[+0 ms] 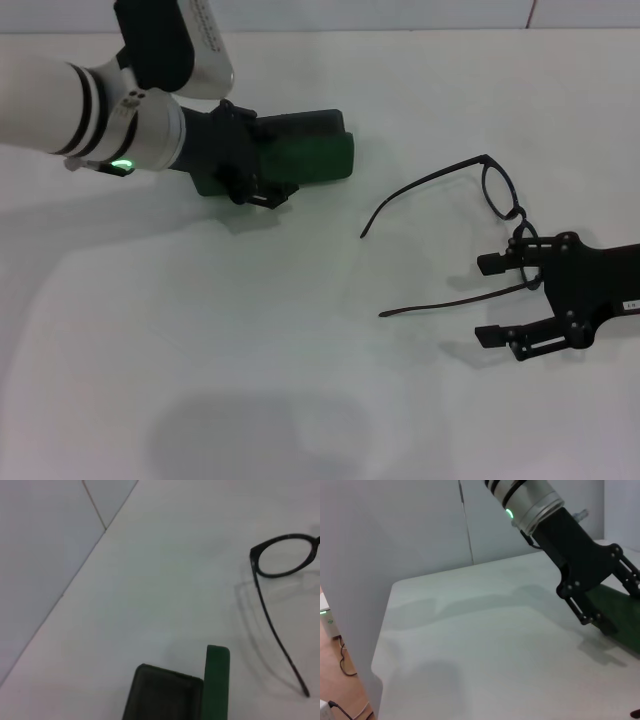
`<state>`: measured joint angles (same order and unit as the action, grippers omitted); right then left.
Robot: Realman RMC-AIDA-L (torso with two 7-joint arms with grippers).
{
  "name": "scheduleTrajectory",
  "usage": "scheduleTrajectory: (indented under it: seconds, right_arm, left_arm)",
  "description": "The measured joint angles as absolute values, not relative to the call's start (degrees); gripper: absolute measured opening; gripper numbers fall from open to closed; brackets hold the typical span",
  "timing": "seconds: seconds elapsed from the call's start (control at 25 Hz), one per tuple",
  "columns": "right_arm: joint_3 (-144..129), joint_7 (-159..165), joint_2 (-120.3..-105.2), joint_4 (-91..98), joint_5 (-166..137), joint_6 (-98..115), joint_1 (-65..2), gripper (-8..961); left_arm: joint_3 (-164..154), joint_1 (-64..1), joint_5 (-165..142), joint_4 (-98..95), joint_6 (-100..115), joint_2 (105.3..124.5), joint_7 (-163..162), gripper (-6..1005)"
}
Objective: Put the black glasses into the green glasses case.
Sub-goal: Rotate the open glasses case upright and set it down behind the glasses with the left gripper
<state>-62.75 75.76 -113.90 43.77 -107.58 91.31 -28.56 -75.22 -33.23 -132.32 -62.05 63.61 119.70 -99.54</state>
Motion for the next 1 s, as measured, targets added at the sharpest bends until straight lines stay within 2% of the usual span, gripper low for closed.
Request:
scheduleTrajectory:
  seconds: [1.0]
  right_arm:
    - [-63.0,75.9,-114.46,43.7,-107.7,91.2,-28.8,858]
  left_arm:
    - [-76.3,-24.6,-122.0,-62.8,66.6,119.88,-92.8,719]
